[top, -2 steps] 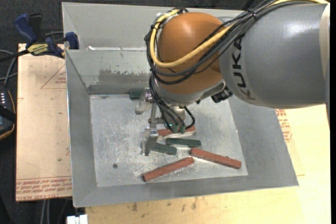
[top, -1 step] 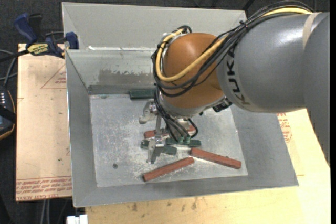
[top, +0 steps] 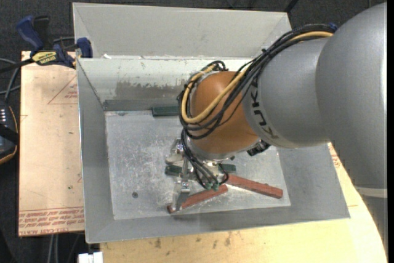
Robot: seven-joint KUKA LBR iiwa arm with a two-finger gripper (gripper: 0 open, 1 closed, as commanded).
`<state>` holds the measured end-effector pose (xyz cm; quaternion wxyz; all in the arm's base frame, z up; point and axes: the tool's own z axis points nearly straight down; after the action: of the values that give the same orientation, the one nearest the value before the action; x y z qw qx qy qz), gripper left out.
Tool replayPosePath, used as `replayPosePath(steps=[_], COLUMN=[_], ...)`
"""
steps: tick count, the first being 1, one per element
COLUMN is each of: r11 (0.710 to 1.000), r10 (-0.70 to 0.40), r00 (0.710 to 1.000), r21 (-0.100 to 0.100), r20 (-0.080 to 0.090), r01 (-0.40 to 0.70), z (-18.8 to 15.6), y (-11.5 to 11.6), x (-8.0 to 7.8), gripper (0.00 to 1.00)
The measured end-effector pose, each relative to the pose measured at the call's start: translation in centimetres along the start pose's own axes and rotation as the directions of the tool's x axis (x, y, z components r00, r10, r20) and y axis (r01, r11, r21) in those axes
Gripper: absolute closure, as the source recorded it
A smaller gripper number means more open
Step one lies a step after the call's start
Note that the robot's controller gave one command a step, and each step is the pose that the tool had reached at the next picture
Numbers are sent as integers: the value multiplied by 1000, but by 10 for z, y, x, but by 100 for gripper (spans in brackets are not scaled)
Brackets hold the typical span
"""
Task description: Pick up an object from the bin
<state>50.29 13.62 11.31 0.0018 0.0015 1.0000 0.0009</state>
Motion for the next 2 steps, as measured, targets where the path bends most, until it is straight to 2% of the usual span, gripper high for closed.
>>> replayPosePath(steps=[1,2], r11=[986,986], r10=[-164,-164], r00=[986,986], r21=[-9,-9], r20=[16,16], r01=[165,165], z=[30,30], y=[-52,-52], x=[-23,-23], gripper=[100,100])
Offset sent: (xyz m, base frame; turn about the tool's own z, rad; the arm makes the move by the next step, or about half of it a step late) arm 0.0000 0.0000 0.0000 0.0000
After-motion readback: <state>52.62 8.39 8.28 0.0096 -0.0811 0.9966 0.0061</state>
